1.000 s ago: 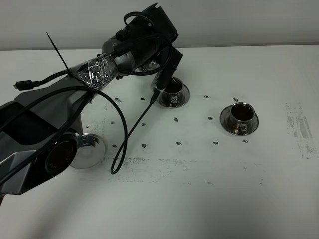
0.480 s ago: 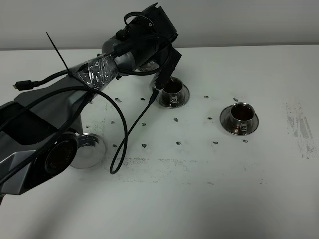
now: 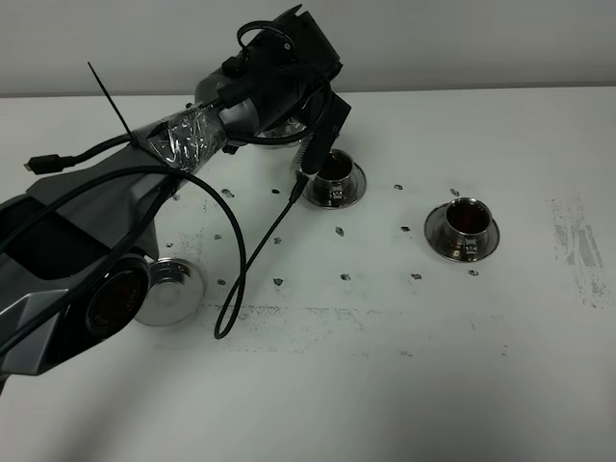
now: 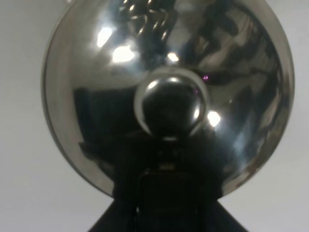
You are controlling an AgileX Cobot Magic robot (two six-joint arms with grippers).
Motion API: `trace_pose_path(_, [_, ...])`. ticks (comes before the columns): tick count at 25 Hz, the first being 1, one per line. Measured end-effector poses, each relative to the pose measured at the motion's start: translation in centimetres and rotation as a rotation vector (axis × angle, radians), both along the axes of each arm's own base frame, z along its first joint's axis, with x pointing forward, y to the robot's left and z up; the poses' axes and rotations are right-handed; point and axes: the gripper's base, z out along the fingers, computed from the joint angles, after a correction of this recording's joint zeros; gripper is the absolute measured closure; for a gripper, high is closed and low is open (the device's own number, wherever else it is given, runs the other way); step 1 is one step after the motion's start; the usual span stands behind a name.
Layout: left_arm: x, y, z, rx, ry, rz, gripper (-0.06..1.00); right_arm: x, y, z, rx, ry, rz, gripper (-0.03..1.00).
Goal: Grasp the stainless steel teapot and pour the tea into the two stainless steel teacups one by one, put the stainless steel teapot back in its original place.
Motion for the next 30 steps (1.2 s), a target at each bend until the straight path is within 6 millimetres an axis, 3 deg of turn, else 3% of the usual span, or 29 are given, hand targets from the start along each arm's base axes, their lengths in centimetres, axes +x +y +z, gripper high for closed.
trace_pose_path(12, [0.5, 1.5, 0.1, -0.084, 0.032, 0.075, 0.75, 0.0, 0.0, 0.0, 0.000, 0.000, 0.000, 0.74])
trace_pose_path(22, [0.4, 2.8, 1.4, -0.310, 0.081, 0.227, 0.75, 0.0, 0.0, 0.0, 0.000, 0.000, 0.000, 0.74])
trace_pose_path(27, [-1.2, 3.2, 2.6, -0.425, 0.125, 0.268, 0.75, 0.0, 0.0, 0.0, 0.000, 0.000, 0.000, 0.74])
trace_pose_path(30, [-2.7, 4.6, 2.9, -0.487, 0.163, 0.322, 0.75, 0.0, 0.0, 0.0, 0.000, 0.000, 0.000, 0.74])
